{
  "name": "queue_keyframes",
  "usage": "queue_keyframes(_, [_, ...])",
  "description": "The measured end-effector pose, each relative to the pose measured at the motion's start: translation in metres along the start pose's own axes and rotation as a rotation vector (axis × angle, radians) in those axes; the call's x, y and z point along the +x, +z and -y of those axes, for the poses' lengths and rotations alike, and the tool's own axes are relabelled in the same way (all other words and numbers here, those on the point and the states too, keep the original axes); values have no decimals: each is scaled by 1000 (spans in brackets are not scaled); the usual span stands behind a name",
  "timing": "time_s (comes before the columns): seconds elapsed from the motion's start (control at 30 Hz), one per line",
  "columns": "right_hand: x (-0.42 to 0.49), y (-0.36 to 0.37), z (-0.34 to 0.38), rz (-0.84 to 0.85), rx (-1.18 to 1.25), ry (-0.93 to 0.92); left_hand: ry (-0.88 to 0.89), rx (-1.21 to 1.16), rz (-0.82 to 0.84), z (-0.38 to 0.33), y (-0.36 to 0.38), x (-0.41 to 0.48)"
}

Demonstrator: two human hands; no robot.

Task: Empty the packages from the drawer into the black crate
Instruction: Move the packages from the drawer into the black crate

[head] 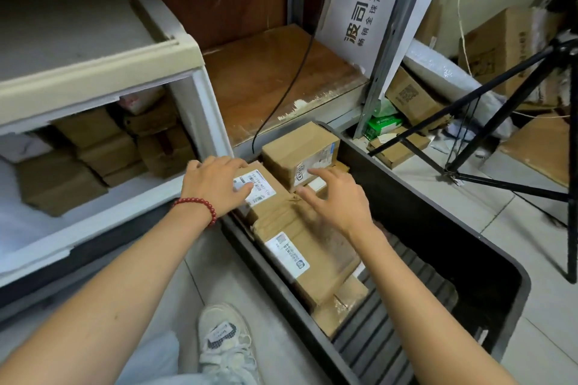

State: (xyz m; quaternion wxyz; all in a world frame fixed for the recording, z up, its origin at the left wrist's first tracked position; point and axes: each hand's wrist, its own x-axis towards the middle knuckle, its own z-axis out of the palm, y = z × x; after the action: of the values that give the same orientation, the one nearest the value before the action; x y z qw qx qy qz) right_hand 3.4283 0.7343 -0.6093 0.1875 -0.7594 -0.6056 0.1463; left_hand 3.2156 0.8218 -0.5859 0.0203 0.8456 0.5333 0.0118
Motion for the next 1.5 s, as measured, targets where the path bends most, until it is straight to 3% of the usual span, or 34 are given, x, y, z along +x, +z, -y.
queue_keyframes(0.17, [9,16,67,90,22,-185,-80,129,19,49,-14,-33])
queue_keyframes(0.53, [27,59,182,218,95,-410,-218,119,34,150,-39,-88])
queue_keyframes(0.8, [64,101,219,271,29,-451,-455,9,-10,202,6,-97])
queue_keyframes(1.0, [102,147,236,344,-10,-382,-516,-15,-19,237,29,-71])
queue_keyframes(1.3, [163,204,276,269,-33,-459,-576,-94,-98,277,52,-13])
queue_keyframes(1.5, [184,219,291,88,46,-494,-535,-190,-237,293,70,6])
